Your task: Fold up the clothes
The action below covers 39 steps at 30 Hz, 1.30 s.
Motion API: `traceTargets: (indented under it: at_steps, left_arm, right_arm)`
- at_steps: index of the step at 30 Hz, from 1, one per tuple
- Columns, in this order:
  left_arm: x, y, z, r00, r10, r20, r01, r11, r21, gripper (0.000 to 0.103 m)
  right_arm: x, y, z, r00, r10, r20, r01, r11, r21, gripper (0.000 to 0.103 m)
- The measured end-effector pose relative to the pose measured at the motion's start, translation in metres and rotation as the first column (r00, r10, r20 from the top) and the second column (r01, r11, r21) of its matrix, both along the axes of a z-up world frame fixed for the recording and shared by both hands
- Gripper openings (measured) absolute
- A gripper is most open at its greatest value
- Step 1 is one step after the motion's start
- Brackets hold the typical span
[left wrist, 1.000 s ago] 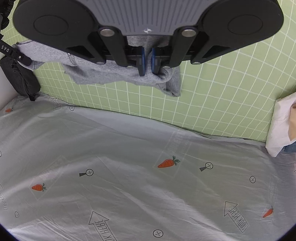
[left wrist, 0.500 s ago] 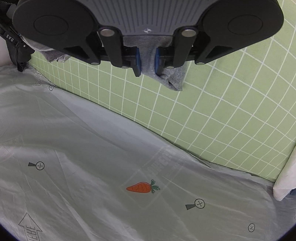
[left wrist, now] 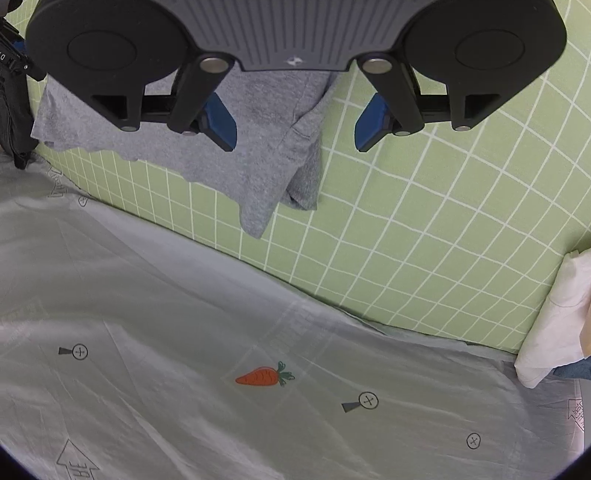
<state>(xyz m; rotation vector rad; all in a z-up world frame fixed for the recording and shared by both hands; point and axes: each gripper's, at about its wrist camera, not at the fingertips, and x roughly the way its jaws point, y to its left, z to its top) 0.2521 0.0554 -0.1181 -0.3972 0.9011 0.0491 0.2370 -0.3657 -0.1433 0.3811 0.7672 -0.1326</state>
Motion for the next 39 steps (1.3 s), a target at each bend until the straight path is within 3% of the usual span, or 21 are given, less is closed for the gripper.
traceTargets:
  at_steps: [3,5,9,10,11,12,16,18,20,22,23,24,25,26,27,30,34,39]
  left_arm:
    - [0.001,-0.015,-0.015,0.999,-0.039,-0.036,0.04,0.999,0.023,0.072]
    - [0.001,-0.019,-0.022,0.999,-0.038,-0.038,0.039,0.999,0.028,0.067]
    - [0.0,-0.013,-0.023,1.0,-0.011,-0.014,0.01,1.0,-0.023,0.02]
    - [-0.001,-0.011,-0.021,1.0,-0.001,-0.003,0.001,1.0,-0.021,0.018]
    - [-0.004,-0.009,-0.017,1.0,0.011,0.017,-0.01,1.0,-0.026,0.017]
    - [-0.006,-0.007,-0.013,0.999,0.022,0.037,-0.021,0.999,-0.031,0.016]
    - [-0.019,-0.002,0.004,0.986,0.074,0.153,-0.072,0.997,-0.017,0.015]
    - [-0.018,-0.001,0.003,0.982,0.112,0.15,-0.115,0.993,0.013,0.023]
    - [-0.011,0.003,-0.009,0.987,0.138,0.08,-0.141,0.989,0.032,0.027]
    - [-0.006,0.009,-0.016,0.988,0.151,0.009,-0.151,0.988,0.036,0.029]
    - [-0.007,0.013,-0.016,0.99,0.141,-0.009,-0.141,0.99,0.026,0.038]
    - [-0.009,0.016,-0.016,0.992,0.124,-0.017,-0.123,0.992,0.016,0.048]
    - [-0.009,0.016,-0.017,0.994,0.104,-0.021,-0.103,0.995,0.014,0.07]
    - [-0.01,0.016,-0.017,0.996,0.084,-0.025,-0.083,0.996,0.013,0.09]
    - [-0.011,0.016,-0.017,0.998,0.064,-0.028,-0.063,0.998,0.011,0.093]
    - [-0.009,0.012,-0.02,0.998,-0.014,-0.062,0.015,1.0,0.009,0.094]
    - [0.001,0.0,-0.035,0.989,-0.095,-0.116,0.092,0.995,-0.033,0.098]
    - [0.011,-0.002,-0.052,0.982,-0.122,-0.143,0.105,0.987,-0.12,0.103]
  right_arm:
    - [0.0,0.006,-0.005,0.999,0.035,-0.006,-0.035,0.999,0.019,0.043]
    - [0.004,0.01,-0.007,0.997,0.075,-0.006,-0.075,0.996,0.045,0.043]
    - [0.021,0.015,-0.014,0.991,0.136,-0.004,-0.135,0.984,0.118,0.042]
    - [0.026,0.016,-0.016,0.989,0.15,0.0,-0.148,0.979,0.137,0.035]
    - [0.03,0.017,-0.013,0.987,0.159,0.022,-0.161,0.977,0.139,0.019]
    - [0.034,0.019,-0.007,0.985,0.167,0.051,-0.172,0.976,0.133,0.011]
    - [0.048,0.026,0.018,0.968,0.189,0.162,-0.208,0.972,0.106,0.009]
    - [0.053,0.028,0.026,0.967,0.174,0.186,-0.195,0.976,0.1,0.009]
    - [0.061,0.033,0.02,0.978,0.167,0.129,-0.176,0.982,0.066,0.011]
    - [0.067,0.038,0.008,0.989,0.144,0.027,-0.144,0.99,-0.001,0.022]
    - [0.065,0.039,0.003,0.992,0.128,-0.006,-0.128,0.992,-0.022,0.031]
    - [0.061,0.037,0.001,0.993,0.115,-0.01,-0.116,0.993,-0.021,0.05]
    - [0.055,0.034,0.001,0.994,0.105,-0.006,-0.105,0.994,-0.014,0.06]
    - [0.05,0.033,0.001,0.995,0.102,-0.002,-0.102,0.995,-0.006,0.078]
    - [0.045,0.031,0.001,0.995,0.103,0.002,-0.103,0.995,0.001,0.09]
    - [0.038,0.032,-0.005,0.991,0.132,-0.03,-0.132,0.991,0.011,0.1]
    - [0.036,0.039,-0.022,0.981,0.169,-0.1,-0.167,0.986,0.027,0.102]
    - [0.05,0.039,-0.041,0.971,0.192,-0.141,-0.175,0.977,0.123,0.103]
